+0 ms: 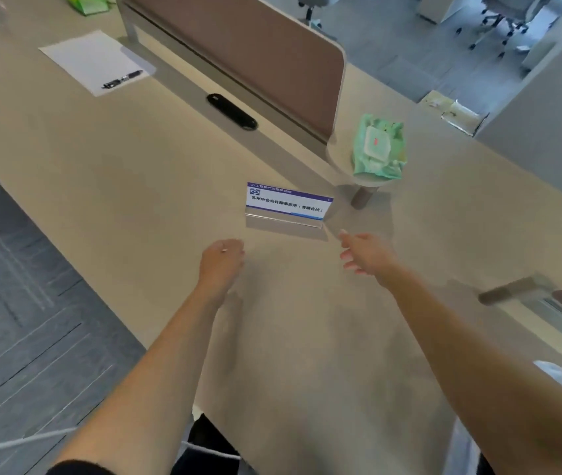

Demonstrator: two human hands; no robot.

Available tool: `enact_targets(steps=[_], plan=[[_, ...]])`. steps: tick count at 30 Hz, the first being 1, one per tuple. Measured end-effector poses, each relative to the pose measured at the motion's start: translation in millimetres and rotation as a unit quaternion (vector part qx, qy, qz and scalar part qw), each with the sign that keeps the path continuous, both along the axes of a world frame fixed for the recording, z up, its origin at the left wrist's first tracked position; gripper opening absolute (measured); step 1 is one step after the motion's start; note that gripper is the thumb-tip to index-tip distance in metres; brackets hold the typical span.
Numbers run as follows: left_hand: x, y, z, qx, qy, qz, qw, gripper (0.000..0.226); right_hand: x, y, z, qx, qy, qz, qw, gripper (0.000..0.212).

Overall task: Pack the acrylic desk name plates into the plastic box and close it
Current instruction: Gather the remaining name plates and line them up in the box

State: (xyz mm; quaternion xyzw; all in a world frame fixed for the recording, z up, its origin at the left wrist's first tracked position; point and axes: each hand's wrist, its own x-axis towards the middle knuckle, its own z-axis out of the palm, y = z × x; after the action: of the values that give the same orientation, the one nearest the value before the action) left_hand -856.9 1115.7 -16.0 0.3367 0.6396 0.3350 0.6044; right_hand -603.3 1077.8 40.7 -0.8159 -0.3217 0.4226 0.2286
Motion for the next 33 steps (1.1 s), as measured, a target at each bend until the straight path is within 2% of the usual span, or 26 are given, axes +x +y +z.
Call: enact_targets(steps=[3,5,7,10,12,14,17,20,23,25,27,32,33], plan=[[-2,49,-21,0.014,0.077,-0.046,0.996,0.03,0,37,-19,-0.009,-0.105,0.037,0.994,0.036],[0,78,-31,0.007,0.097,-0.071,0.993,0.045,2,58,-26,-0.027,-0.159,0.049,0.986,0.04],[6,103,-38,0.026,0.136,-0.107,0.985,0.049,2,79,-28,-0.049,-0.206,0.061,0.976,0.036],[14,135,-50,0.051,0.183,-0.151,0.97,0.057,3,107,-31,-0.076,-0.237,0.083,0.965,0.016],[20,150,-55,0.064,0.166,-0.165,0.97,0.06,8,122,-37,-0.078,-0.234,0.096,0.964,0.031],[26,159,-58,0.106,0.142,-0.185,0.967,0.052,15,134,-44,-0.079,-0.234,0.108,0.963,0.039],[34,165,-63,0.144,0.164,-0.198,0.956,0.023,22,144,-53,-0.09,-0.247,0.143,0.954,0.02],[35,166,-70,0.143,0.22,-0.207,0.942,0.009,28,149,-58,-0.085,-0.265,0.159,0.947,0.009],[33,159,-61,0.156,0.311,-0.286,0.893,0.009,33,145,-54,-0.088,-0.3,0.18,0.933,0.014],[32,149,-52,0.162,0.341,-0.321,0.868,0.01,34,138,-46,-0.083,-0.315,0.193,0.925,0.017],[27,133,-48,0.144,0.331,-0.329,0.872,0.014,31,127,-34,-0.069,-0.328,0.204,0.92,0.017],[13,78,-41,0.118,0.239,-0.296,0.917,0.02,16,107,6,-0.025,-0.311,0.214,0.926,0.014],[11,67,-38,0.12,0.222,-0.294,0.922,0.022,13,102,16,-0.011,-0.302,0.212,0.929,0.019]])
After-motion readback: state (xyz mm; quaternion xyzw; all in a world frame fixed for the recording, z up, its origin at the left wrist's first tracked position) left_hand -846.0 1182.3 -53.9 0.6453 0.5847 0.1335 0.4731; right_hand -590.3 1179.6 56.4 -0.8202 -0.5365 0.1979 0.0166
